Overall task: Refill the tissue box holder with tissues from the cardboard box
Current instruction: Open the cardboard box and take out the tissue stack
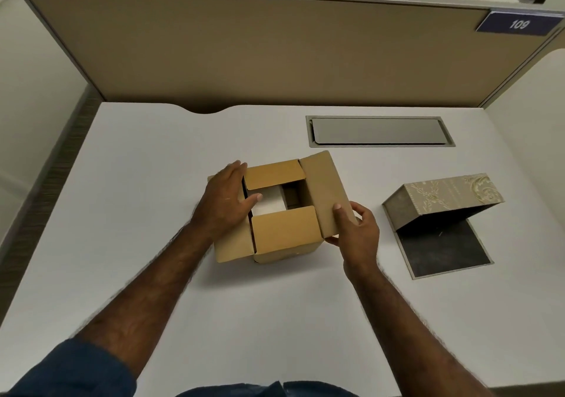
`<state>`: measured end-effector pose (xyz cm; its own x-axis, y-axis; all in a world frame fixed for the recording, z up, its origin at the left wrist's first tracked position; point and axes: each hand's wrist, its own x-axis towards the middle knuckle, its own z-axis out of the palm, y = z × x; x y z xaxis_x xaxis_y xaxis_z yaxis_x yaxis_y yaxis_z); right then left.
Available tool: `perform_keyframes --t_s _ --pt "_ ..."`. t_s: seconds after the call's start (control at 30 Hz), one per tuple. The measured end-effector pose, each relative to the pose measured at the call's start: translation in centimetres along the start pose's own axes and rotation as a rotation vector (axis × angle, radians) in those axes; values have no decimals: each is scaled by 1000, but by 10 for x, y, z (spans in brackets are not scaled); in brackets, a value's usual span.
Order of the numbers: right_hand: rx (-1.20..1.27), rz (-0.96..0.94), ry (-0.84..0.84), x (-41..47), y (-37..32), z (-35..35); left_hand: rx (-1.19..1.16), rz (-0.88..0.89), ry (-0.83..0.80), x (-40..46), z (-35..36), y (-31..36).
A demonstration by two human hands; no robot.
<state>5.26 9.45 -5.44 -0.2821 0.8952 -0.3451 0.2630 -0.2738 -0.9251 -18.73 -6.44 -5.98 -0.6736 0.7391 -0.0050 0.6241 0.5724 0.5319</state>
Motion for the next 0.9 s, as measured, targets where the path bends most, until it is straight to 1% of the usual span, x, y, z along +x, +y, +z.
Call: perform_keyframes --t_s 0.1,0.13,0.17,0.2,0.23,0.27,0.33,0.37,0.4,0.43,0.5,0.57,0.63,0.67,0.7,0.77,0.9 --pt "-44 52 3 9 8 -1 -29 32 26 5 -1 0" --pt "-87 41 12 11 8 0 -42 56 47 6 -2 0" --pt "-151 -2 34 11 6 1 -54 76 69 8 -4 0" --pt "-233 -82 72 9 2 1 -65 86 94 9 -6 0" --pt "-326 -204 117 7 -3 2 -75 89 123 11 -8 0" --pt "-415 -365 155 5 -10 3 -83 91 152 14 -9 1" --pt "-526 -745 162 -1 -24 6 -104 88 194 20 -13 2" --pt "-543 -911 119 -5 -31 9 -119 83 213 22 -14 2" --pt "-551 -1034 47 -9 -38 13 -133 73 230 24 -14 2" --pt "-571 -1109 -49 -13 -44 17 -143 58 241 26 -15 1" --pt "-704 -1137 -285 -20 -52 27 -153 6 244 29 -15 2" --pt "-931 -1078 -505 -22 -53 35 -168 -81 245 33 -14 4" --pt "-1123 -1008 -665 -21 -50 40 -184 -192 233 38 -15 9" --pt "-1194 -974 -712 -21 -47 41 -193 -218 230 39 -14 11" --pt "-1243 -947 -736 -20 -44 40 -195 -219 229 40 -14 12" --pt "-1263 -926 -735 -22 -38 35 -177 -205 219 42 -14 12" --pt "-1176 -986 -620 -33 -31 18 -189 -174 202 39 -11 8"
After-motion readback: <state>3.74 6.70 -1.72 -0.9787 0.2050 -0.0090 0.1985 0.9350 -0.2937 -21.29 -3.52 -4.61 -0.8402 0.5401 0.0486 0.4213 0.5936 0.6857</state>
